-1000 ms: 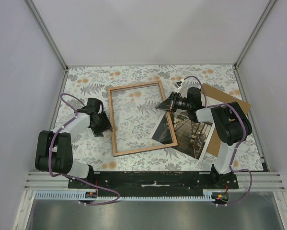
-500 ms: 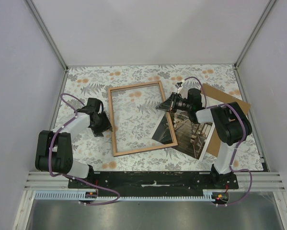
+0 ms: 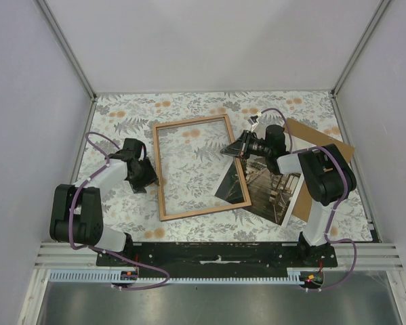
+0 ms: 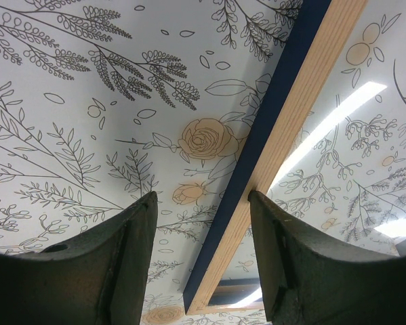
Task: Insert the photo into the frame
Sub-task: Place the glass panel at the frame body.
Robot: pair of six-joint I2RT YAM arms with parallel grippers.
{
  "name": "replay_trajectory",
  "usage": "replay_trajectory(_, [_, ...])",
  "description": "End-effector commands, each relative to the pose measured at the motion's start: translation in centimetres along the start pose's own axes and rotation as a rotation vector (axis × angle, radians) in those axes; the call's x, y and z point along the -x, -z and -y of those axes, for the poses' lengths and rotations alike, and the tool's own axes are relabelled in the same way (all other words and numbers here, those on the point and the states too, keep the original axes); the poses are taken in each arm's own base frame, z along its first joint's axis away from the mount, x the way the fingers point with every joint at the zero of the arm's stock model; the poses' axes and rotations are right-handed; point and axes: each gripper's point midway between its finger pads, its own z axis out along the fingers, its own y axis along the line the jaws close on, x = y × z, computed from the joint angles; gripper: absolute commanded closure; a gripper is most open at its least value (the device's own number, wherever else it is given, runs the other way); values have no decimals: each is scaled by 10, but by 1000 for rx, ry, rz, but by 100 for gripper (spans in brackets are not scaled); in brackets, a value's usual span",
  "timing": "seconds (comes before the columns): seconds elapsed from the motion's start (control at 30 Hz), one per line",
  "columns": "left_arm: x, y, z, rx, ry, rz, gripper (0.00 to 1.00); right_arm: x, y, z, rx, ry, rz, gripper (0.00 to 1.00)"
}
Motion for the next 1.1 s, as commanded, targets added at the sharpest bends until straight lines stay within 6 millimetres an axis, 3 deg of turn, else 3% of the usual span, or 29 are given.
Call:
replay_trajectory(0.0, [-23,-18,-30,133,-49,-68,37,12,2,-13,34,65,47,100])
replay_trajectory(1.07, [-25,-19,-29,128,-53,-76,37,13,1,-1,19,21,42,100])
